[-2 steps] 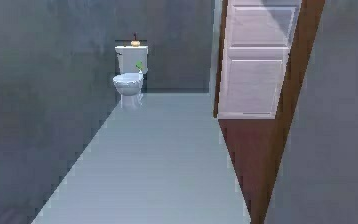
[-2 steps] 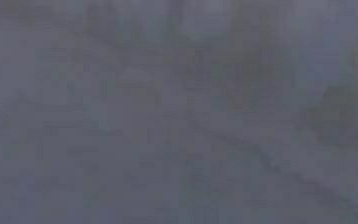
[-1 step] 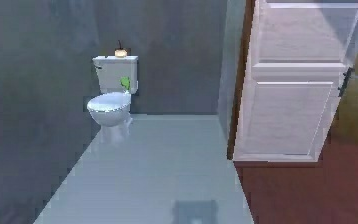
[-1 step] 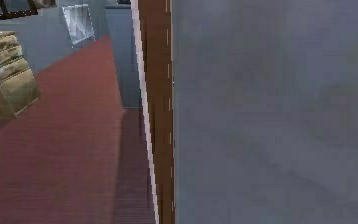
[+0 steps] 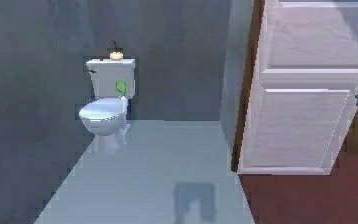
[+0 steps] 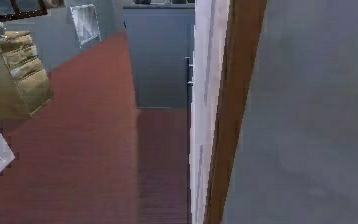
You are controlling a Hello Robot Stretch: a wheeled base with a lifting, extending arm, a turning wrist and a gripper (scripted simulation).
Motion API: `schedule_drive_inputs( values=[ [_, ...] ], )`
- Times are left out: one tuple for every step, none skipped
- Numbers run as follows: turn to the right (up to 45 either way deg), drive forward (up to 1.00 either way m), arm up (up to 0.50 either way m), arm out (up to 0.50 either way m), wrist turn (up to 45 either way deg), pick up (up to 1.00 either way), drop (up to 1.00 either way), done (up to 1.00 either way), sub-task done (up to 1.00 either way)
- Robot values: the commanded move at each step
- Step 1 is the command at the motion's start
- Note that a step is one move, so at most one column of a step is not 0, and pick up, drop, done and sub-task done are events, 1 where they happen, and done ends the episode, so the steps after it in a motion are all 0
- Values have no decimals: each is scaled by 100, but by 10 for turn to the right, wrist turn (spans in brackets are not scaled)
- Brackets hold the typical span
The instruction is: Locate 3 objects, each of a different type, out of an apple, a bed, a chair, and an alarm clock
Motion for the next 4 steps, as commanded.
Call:
schedule_drive_inputs(
  values=[
    [360, 0, 0, 0, 0, 0, 0, 0, 0],
    [0, 50, 0, 0, 0, 0, 0, 0, 0],
    [360, 0, 0, 0, 0, 0, 0, 0, 0],
    [0, 100, 0, 0, 0, 0, 0, 0, 0]
  ],
)
